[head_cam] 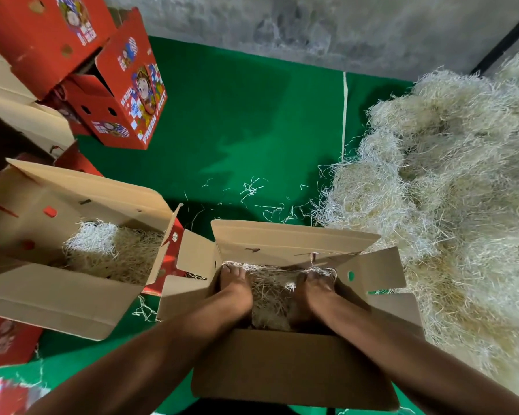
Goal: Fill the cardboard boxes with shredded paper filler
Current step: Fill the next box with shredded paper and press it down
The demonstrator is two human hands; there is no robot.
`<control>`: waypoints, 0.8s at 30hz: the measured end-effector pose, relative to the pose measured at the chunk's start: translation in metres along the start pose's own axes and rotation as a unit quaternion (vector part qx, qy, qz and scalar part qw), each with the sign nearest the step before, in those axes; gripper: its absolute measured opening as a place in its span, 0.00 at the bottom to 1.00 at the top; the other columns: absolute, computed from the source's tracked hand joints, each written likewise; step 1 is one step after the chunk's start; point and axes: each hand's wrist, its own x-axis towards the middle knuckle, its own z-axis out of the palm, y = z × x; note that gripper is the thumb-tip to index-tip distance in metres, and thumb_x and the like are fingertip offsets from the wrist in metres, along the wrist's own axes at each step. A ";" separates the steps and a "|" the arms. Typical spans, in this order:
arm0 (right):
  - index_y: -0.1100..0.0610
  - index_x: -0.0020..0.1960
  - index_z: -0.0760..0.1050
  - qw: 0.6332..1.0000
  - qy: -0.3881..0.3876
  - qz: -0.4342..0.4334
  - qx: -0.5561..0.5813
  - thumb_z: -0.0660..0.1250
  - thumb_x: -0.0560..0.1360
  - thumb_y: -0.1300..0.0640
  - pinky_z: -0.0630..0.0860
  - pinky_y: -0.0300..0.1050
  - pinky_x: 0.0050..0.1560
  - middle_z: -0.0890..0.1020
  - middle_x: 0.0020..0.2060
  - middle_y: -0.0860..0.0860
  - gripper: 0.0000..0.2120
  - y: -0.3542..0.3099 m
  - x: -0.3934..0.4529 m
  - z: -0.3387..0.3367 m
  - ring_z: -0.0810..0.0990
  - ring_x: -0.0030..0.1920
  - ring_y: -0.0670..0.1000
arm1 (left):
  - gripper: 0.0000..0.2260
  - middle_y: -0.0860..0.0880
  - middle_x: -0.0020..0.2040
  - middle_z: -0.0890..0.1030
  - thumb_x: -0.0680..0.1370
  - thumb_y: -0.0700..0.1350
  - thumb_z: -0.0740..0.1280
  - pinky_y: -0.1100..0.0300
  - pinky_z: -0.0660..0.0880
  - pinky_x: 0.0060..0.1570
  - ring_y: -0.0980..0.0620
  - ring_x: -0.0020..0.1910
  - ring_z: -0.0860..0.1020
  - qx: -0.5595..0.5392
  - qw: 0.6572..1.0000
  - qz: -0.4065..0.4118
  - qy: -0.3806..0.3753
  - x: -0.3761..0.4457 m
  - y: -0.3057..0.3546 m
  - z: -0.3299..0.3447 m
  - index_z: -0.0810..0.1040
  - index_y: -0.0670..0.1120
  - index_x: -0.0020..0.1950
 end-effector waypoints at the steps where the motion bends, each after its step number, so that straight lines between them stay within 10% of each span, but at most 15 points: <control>1: 0.68 0.79 0.50 1.000 0.009 0.000 0.021 0.63 0.81 0.59 0.60 0.54 0.76 0.55 0.78 0.66 0.34 0.000 -0.003 -0.003 0.60 0.77 0.63 | 0.35 0.38 0.78 0.55 0.81 0.57 0.63 0.44 0.54 0.76 0.37 0.76 0.56 -0.008 1.000 -0.006 0.002 -0.001 0.000 0.000 0.54 0.40 0.80; 6: 0.60 0.68 0.74 0.993 0.050 -0.058 0.088 0.66 0.79 0.63 0.80 0.44 0.53 0.81 0.59 0.59 0.17 0.007 -0.026 -0.021 0.82 0.51 0.52 | 0.13 0.41 0.65 0.76 0.80 0.38 0.63 0.49 0.74 0.64 0.43 0.62 0.76 -0.094 0.993 0.041 0.064 -0.023 -0.002 -0.013 0.77 0.40 0.65; 10: 0.60 0.55 0.79 0.979 0.167 -0.097 0.064 0.65 0.75 0.69 0.80 0.51 0.53 0.82 0.52 0.56 0.11 0.017 -0.035 -0.034 0.82 0.52 0.57 | 0.12 0.43 0.58 0.78 0.78 0.36 0.66 0.47 0.76 0.60 0.43 0.57 0.78 -0.144 0.972 0.084 0.165 -0.035 -0.007 -0.026 0.77 0.41 0.62; 17: 0.62 0.74 0.68 0.963 -0.034 -0.185 0.194 0.62 0.83 0.62 0.70 0.48 0.69 0.74 0.70 0.59 0.21 -0.018 -0.026 -0.032 0.74 0.69 0.58 | 0.14 0.40 0.61 0.78 0.81 0.34 0.59 0.50 0.75 0.61 0.43 0.58 0.78 -0.272 0.957 0.079 0.064 -0.016 0.008 -0.014 0.74 0.40 0.66; 24: 0.45 0.82 0.43 0.952 0.058 -0.060 0.296 0.54 0.85 0.61 0.63 0.56 0.74 0.48 0.81 0.58 0.32 0.016 -0.050 -0.004 0.59 0.78 0.63 | 0.42 0.44 0.82 0.41 0.77 0.26 0.58 0.43 0.65 0.72 0.39 0.80 0.45 -0.199 0.977 0.071 0.016 -0.019 0.005 -0.015 0.46 0.58 0.82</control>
